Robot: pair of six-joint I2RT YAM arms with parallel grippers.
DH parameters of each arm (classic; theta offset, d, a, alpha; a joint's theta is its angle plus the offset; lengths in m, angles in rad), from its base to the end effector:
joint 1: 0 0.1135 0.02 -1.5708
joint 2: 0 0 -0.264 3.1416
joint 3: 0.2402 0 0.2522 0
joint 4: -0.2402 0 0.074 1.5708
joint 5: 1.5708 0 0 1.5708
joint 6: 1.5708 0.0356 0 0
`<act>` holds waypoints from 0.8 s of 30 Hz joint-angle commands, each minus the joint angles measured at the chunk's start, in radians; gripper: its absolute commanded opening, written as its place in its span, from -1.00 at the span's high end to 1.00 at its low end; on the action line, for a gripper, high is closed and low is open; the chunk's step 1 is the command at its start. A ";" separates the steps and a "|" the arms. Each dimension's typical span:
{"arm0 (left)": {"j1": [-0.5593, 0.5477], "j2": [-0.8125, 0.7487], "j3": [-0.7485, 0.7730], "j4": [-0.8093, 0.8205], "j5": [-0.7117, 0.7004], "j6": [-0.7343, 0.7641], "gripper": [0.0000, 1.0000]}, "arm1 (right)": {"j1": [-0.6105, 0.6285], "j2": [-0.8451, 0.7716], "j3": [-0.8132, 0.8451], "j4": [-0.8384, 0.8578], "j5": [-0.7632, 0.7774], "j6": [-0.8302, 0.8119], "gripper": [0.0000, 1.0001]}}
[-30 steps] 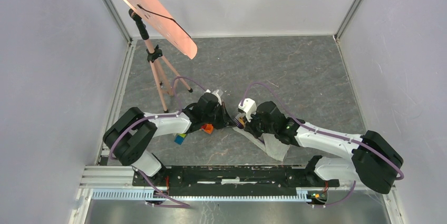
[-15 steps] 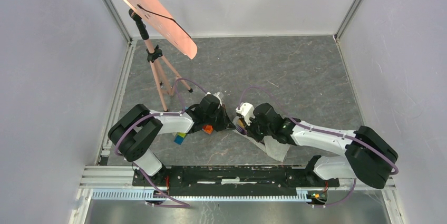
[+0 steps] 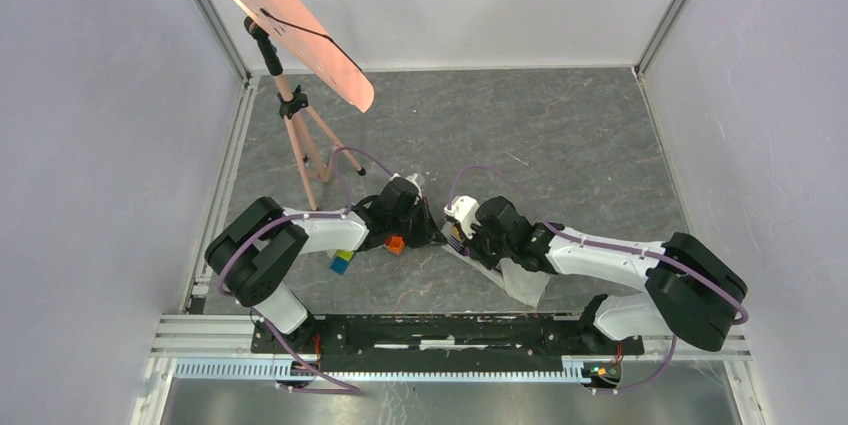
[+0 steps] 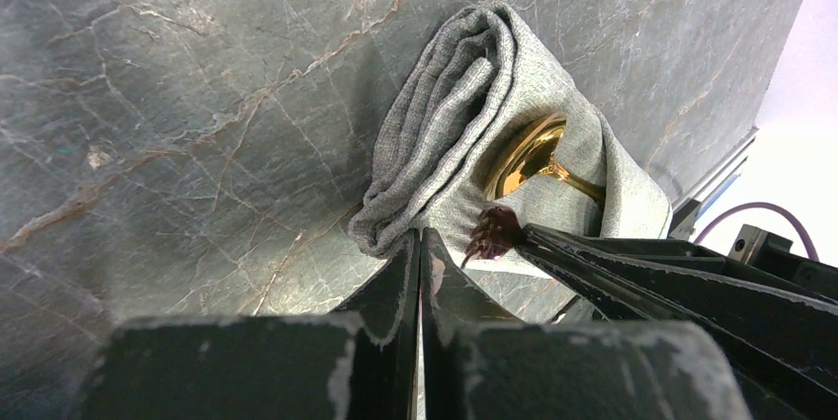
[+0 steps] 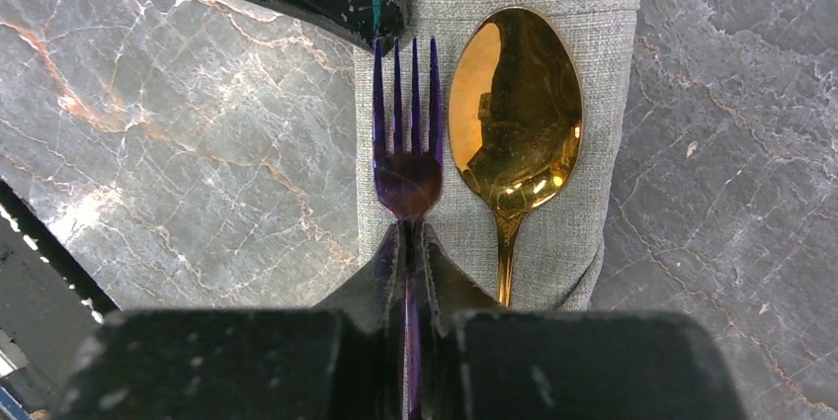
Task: Fold the napkin into a case and place the utensils inside
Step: Stuff the fork into the folded napkin, then reset both arms
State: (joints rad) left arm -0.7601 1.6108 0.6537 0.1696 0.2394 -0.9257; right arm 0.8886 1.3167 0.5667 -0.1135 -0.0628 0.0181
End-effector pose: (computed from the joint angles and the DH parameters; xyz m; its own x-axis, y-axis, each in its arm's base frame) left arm 0.2097 -0.2110 0.1346 -0.9405 -0.1769 -0.2900 0.0650 0.7441 -0.6648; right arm 0.1527 0.1915 0.1627 -0.4937 -0.5791 -0.6488 -0.7916 0.6082 0.0595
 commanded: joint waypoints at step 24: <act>-0.007 -0.778 -0.023 -0.284 0.111 0.006 -0.19 | 0.002 -0.535 0.376 -0.453 0.302 0.071 -0.96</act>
State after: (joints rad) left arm -0.7616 1.0435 0.6811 -0.0628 0.2977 -0.8925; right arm 0.8883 0.8524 0.8520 -0.4240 0.0555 0.0746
